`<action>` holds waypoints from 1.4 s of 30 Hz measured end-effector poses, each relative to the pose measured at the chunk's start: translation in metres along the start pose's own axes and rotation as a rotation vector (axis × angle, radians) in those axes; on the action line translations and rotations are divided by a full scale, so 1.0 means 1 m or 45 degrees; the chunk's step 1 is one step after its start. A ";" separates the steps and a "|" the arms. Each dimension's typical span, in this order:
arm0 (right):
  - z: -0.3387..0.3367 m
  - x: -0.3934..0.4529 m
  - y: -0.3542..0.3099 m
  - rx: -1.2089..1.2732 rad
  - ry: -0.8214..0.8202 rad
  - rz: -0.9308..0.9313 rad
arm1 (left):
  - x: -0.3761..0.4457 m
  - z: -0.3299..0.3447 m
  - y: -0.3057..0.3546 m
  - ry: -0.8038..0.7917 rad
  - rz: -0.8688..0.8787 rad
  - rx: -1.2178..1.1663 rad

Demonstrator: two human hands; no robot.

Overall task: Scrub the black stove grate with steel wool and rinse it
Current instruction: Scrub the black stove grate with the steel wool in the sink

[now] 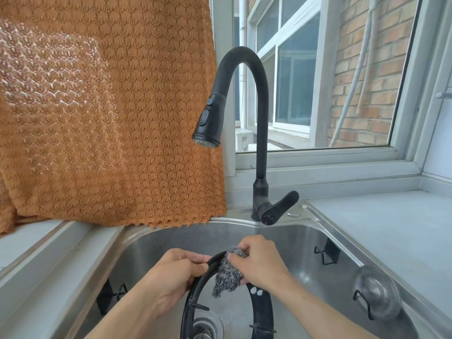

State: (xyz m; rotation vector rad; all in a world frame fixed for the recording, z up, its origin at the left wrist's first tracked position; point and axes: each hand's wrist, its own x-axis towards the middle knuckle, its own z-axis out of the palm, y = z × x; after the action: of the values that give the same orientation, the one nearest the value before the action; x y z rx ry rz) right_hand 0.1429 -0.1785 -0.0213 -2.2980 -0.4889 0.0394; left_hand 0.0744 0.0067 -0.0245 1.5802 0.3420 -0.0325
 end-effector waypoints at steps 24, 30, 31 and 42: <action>-0.003 0.015 0.008 0.157 0.141 0.231 | -0.015 0.007 0.011 0.024 0.110 -0.033; -0.002 0.014 0.010 0.458 0.044 0.363 | -0.018 0.006 0.013 -0.005 0.109 0.052; -0.002 0.013 0.009 0.434 0.068 0.344 | -0.019 0.004 0.014 -0.032 0.100 0.067; 0.014 0.006 0.002 0.297 0.071 0.026 | -0.017 0.006 0.015 -0.044 -0.088 -0.049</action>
State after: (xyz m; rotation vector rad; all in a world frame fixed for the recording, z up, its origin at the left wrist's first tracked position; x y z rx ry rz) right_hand 0.1463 -0.1678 -0.0316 -2.0697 -0.4096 0.0399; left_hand 0.0624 -0.0022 -0.0066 1.5274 0.3678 -0.1057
